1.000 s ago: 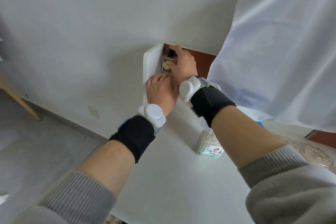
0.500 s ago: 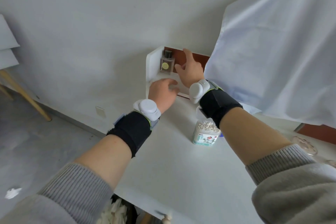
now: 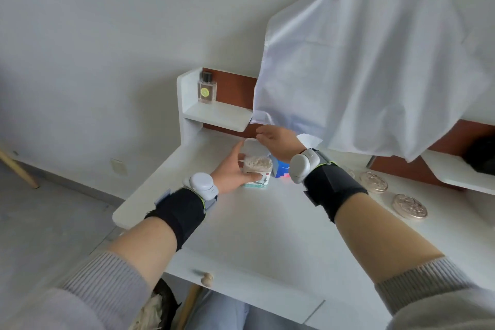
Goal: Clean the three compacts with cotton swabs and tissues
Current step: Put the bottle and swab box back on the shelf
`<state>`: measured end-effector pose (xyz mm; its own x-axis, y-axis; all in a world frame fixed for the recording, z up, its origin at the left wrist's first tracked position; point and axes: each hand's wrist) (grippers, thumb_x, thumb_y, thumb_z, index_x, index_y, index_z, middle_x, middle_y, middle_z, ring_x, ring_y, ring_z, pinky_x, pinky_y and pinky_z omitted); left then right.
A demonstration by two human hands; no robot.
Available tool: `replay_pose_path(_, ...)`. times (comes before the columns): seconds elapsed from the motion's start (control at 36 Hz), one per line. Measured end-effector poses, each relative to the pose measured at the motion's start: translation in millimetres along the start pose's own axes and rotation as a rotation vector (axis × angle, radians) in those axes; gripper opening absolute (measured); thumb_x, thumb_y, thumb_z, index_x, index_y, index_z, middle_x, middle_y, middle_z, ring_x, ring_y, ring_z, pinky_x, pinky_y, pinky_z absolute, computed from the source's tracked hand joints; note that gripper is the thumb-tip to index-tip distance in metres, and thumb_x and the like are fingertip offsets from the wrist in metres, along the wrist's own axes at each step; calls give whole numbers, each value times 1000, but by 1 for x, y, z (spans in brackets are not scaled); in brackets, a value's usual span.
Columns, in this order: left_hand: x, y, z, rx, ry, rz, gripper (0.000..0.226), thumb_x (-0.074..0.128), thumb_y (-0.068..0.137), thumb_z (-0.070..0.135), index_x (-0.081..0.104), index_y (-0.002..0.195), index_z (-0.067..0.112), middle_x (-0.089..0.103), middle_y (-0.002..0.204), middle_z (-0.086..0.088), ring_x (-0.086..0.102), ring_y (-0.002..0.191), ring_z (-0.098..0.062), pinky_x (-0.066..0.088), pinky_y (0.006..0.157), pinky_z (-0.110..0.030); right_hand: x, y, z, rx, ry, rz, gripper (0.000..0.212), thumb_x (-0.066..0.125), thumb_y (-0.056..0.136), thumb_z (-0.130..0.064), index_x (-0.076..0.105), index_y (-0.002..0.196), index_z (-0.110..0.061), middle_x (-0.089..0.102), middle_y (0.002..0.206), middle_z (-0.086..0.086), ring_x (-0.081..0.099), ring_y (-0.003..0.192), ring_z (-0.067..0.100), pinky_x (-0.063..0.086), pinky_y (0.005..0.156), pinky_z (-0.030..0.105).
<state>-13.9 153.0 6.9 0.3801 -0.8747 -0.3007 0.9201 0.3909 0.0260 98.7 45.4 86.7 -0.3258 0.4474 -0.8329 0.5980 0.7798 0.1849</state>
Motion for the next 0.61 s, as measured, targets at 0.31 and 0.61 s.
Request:
replay_pose_path(0.31, 18, -7, -6, 81, 65, 146, 90, 81, 70, 33, 26, 140, 45, 66, 105, -8, 66, 97, -22, 52, 92, -43, -7, -38, 7, -62, 216, 34, 19, 56, 93, -27, 72, 97, -18, 71, 93, -1, 63, 91, 15, 48, 88, 32)
replay_pose_path(0.61, 28, -11, -15, 151, 222, 255, 65, 70, 80, 43, 35, 134, 34, 66, 102, -4, 64, 90, -23, 51, 80, -33, 24, -57, 20, -205, 10, 231, 15, 63, 85, -11, 75, 94, -15, 63, 94, 6, 55, 89, 22, 43, 79, 29)
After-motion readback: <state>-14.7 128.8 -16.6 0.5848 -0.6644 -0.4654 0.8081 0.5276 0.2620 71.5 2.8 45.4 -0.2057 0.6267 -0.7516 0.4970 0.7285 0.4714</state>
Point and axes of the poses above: each hand's wrist, its own y-axis towards the middle knuckle, its own x-axis out of the palm, z = x × y
